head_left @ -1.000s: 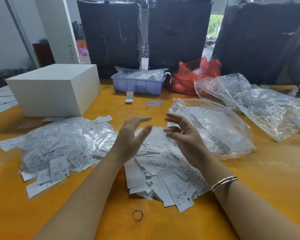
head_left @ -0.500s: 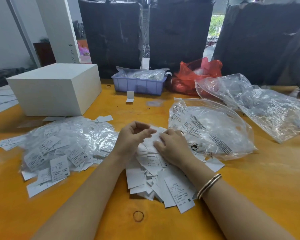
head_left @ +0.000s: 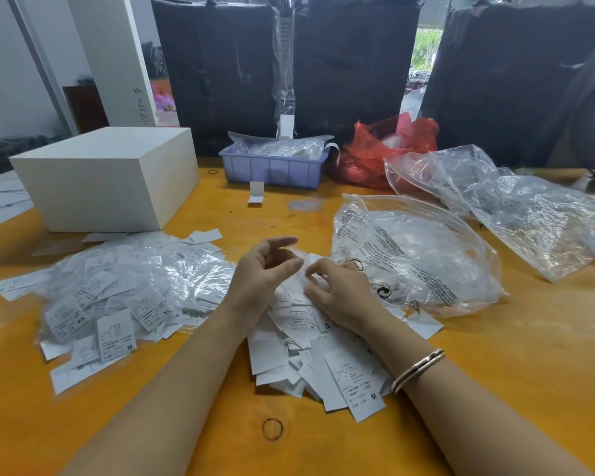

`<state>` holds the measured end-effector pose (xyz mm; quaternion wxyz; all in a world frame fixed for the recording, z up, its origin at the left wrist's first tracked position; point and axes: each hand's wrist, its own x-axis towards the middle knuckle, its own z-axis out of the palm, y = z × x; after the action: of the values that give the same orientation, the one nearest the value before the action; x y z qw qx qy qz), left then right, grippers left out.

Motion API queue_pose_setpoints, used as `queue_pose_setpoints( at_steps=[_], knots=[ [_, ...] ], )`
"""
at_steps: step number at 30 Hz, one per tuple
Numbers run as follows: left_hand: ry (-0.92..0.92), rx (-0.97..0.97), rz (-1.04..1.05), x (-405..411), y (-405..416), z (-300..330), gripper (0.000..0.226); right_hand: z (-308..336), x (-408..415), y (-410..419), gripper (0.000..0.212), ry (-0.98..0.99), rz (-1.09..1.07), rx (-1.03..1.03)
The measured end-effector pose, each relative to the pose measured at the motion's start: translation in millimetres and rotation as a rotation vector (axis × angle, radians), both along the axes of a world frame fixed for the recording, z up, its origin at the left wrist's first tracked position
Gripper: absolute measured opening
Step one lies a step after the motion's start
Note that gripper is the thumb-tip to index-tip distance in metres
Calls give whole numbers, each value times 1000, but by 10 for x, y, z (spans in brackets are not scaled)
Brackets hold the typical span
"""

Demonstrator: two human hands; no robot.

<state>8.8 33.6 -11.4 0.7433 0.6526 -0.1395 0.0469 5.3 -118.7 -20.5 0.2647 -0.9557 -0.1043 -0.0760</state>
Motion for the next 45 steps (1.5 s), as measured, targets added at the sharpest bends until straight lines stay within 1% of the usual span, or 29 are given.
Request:
queue_pose_setpoints(
  at_steps=[2,4,7,10,12,15,18,20,22,23,25,27,30,32,34,36,38,41,43,45],
  knots=[
    [6,-19,35,2,1,2,30,19,3,-27,31,17,35,112],
    [9,-23,82,10,5,3,28,31,2,-58,38,11,43,283],
    [-10,11,115,21,2,0,18,38,-15,-101,46,39,49,564],
    [-46,70,119,21,-5,-9,6,43,-17,-111,45,104,13,799],
    [-67,92,118,15,-13,-3,8,54,-13,-120,34,123,-19,860],
    [-85,110,104,4,-22,7,14,51,-24,-112,11,111,-21,890],
    [-92,124,81,-8,-19,0,16,48,-30,-107,16,8,-44,923],
    [-105,139,59,-12,-9,0,15,72,-29,-119,11,24,-39,1066],
    [-128,161,44,-15,2,7,16,79,-16,-135,17,93,-15,1238],
    [-139,169,43,-18,5,11,18,80,-11,-145,20,97,-3,1283],
    [-157,184,54,-25,1,15,21,68,3,-160,23,70,34,1299],
    [-176,215,72,-31,-4,15,23,70,-6,-163,34,56,84,1274],
    [-188,235,79,-31,-7,13,26,56,-12,-145,49,52,127,1160],
    [-194,244,72,-31,-11,11,26,38,-22,-108,48,-15,104,1028],
    [-198,248,61,-33,-21,7,26,33,-40,-74,39,-87,82,942],
    [-205,240,59,-35,-24,5,26,40,-50,-57,35,-128,60,904],
    [-220,236,62,-33,-26,9,24,54,-42,-68,36,-163,30,888],
    [-238,245,55,-26,-21,2,23,51,-37,-78,40,-186,15,931],
    [-245,261,43,-20,-23,-11,25,63,-50,-74,47,-185,29,1046],
    [-252,277,44,-7,-28,-18,27,66,-58,-75,61,-172,83,1217]
  ],
)
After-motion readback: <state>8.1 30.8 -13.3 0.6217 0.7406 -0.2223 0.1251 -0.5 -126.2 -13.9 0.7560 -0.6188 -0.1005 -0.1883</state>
